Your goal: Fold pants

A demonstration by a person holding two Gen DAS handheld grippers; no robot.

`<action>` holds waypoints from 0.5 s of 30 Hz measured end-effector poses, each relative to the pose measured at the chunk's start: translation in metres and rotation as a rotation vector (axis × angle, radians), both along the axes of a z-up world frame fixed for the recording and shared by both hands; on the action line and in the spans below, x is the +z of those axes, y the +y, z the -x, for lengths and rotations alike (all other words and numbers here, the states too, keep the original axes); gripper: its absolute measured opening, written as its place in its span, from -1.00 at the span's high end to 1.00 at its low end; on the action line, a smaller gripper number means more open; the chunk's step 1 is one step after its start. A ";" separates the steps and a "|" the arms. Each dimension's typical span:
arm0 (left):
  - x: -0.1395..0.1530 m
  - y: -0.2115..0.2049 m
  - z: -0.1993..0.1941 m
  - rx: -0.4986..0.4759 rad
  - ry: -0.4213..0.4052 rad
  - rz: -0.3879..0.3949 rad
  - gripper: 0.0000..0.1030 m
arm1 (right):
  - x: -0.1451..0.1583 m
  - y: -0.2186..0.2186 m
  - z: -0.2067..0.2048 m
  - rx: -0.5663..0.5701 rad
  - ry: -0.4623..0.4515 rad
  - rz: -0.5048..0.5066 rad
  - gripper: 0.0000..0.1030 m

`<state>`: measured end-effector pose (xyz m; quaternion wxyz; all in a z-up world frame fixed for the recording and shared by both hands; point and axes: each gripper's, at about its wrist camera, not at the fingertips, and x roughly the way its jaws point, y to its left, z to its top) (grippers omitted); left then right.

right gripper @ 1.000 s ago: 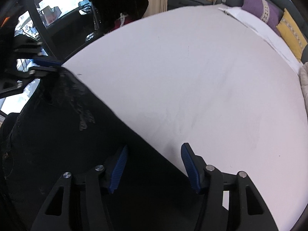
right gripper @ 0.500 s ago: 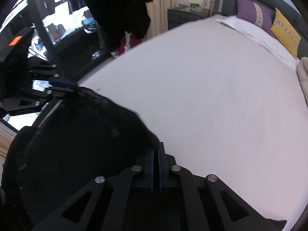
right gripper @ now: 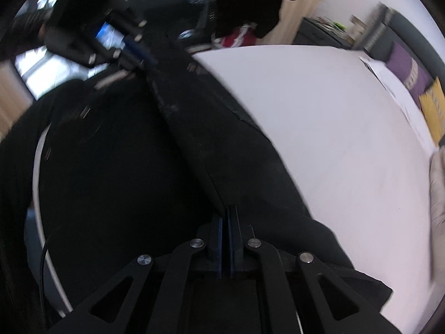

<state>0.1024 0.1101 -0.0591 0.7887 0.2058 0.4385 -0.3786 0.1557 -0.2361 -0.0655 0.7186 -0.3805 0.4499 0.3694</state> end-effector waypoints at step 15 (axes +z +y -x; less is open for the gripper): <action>-0.015 -0.013 0.089 -0.188 0.126 -0.046 0.83 | -0.009 0.015 0.110 0.181 -0.085 0.234 0.92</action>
